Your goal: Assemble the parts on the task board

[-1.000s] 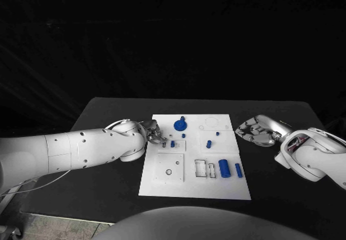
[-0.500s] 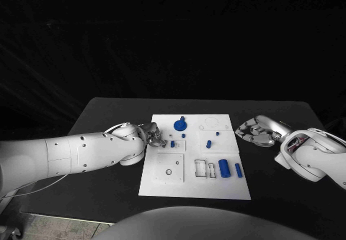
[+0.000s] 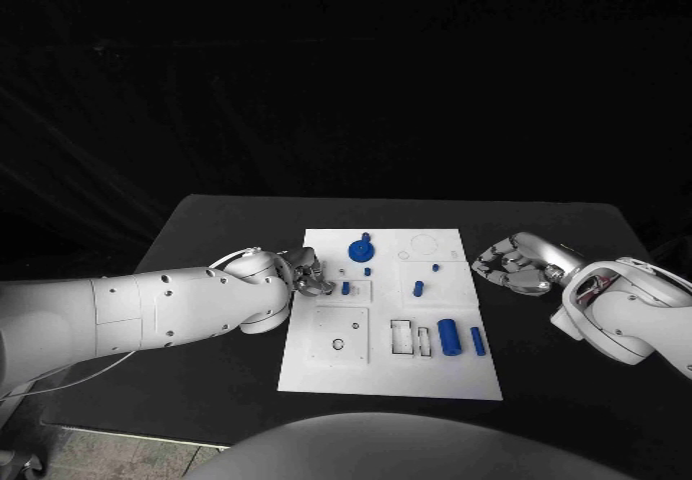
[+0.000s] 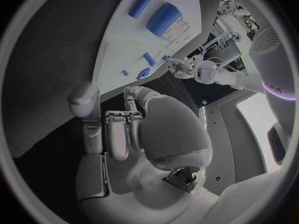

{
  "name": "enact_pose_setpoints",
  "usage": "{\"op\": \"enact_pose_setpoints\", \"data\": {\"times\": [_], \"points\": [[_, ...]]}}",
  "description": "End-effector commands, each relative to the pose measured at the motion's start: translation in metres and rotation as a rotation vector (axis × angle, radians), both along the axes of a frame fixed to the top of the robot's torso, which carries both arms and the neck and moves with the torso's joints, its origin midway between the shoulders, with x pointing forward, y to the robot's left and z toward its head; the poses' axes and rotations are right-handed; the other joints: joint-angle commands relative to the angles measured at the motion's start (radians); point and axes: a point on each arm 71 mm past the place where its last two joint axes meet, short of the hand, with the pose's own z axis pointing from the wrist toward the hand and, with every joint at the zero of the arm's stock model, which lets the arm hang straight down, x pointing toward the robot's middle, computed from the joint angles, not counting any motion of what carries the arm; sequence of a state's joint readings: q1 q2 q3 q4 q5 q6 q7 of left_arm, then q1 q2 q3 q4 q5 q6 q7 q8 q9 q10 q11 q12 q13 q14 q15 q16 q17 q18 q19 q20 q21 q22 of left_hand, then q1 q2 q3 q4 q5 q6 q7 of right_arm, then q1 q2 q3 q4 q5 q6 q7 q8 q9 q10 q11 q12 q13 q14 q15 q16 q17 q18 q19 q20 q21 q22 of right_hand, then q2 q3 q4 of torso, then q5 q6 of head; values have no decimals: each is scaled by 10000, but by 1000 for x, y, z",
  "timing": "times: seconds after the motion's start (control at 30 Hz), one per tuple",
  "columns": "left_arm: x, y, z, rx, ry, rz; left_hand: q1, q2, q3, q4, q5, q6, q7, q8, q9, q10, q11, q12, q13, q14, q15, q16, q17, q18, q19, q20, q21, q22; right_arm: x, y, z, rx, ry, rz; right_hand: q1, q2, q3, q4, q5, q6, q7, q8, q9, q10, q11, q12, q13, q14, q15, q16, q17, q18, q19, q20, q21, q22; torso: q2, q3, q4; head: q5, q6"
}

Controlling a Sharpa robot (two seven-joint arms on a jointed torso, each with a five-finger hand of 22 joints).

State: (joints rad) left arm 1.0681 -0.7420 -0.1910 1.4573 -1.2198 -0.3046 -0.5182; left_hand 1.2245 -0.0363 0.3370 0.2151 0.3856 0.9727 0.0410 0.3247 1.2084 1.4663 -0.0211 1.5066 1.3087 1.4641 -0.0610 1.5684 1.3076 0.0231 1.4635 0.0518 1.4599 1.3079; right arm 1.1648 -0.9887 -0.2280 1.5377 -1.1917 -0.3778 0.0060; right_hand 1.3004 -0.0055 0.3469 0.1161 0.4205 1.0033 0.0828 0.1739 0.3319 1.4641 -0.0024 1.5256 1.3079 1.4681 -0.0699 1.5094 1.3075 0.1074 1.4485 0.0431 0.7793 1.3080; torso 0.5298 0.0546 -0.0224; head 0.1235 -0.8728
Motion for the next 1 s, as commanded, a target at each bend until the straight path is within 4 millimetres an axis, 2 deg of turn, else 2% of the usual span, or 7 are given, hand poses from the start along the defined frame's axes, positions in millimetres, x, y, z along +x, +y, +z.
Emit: {"op": "enact_pose_setpoints", "data": {"times": [0.03,0.3,0.4,0.53,0.7,0.83,1.0], "points": [[-7,-3,-7,66,329,-216,-155,-5,-26,83,-82,46,-4,5,1,430,36,-57,2241,1067,18,24,2632,91,166,19,-24,2202,0,-1,-2,-46,194,-50,96,34,6,-41,60,1,31,-6,9,686,61,-52,2083,707,59,-68,924,126,-63,-1,-44,1002,1,0,-3,-13,2],[-8,-4,-8,53,381,-267,-370,-61,-148,237,-301,50,5,-12,4,424,46,-61,2238,1067,27,24,2632,92,160,31,-34,2199,0,-2,-3,-56,277,-85,101,34,11,-49,65,6,32,-2,13,679,63,-60,2074,704,60,-74,911,128,-66,0,-60,999,2,-1,9,-38,2],[-8,-3,-9,85,441,-296,-1109,-106,-682,695,-1115,-15,111,-241,-190,393,116,-90,2222,1067,89,24,2632,93,140,85,-61,2191,1,-1,-3,-58,300,-85,101,34,11,-49,65,6,32,-2,13,679,63,-60,2074,704,60,-74,911,128,-66,0,-60,999,3,-2,8,-40,2],[-8,-2,-9,103,467,-284,-2490,94,-1496,759,-2432,-40,240,-599,-538,377,238,-99,2217,1067,181,24,2632,97,128,156,-76,2187,1,-1,-3,-64,324,-84,103,35,13,-51,66,5,33,-2,14,677,63,-63,2070,704,60,-75,907,128,-67,0,-63,998,0,-3,7,-26,2],[-8,-1,-10,98,552,-225,-3724,548,-2471,791,-2363,143,261,-774,-744,380,269,-83,2224,1067,225,24,2632,101,128,212,-75,2189,1,-1,-4,-72,348,-77,107,36,16,-56,70,5,34,-2,16,672,64,-69,2064,702,61,-78,900,129,-68,0,-67,998,4,-2,4,-18,2],[-7,0,-11,104,599,-197,-3932,789,-2761,791,-2288,291,232,-683,-679,390,255,-68,2232,1067,217,24,2632,101,131,215,-69,2191,1,0,-4,-74,363,-65,107,36,16,-56,70,5,34,-2,16,672,64,-69,2064,702,61,-78,900,129,-68,0,-67,998,5,-1,6,-21,2],[-6,1,-12,131,614,-148,-3830,1053,-2987,781,-1904,366,187,-518,-501,395,220,-60,2235,1067,191,24,2632,100,137,197,-61,2194,1,0,-4,-75,386,-47,107,36,16,-56,70,5,34,-2,16,672,64,-69,2064,702,61,-78,900,129,-68,0,-67,998,4,-3,-1,-23,2]]}}
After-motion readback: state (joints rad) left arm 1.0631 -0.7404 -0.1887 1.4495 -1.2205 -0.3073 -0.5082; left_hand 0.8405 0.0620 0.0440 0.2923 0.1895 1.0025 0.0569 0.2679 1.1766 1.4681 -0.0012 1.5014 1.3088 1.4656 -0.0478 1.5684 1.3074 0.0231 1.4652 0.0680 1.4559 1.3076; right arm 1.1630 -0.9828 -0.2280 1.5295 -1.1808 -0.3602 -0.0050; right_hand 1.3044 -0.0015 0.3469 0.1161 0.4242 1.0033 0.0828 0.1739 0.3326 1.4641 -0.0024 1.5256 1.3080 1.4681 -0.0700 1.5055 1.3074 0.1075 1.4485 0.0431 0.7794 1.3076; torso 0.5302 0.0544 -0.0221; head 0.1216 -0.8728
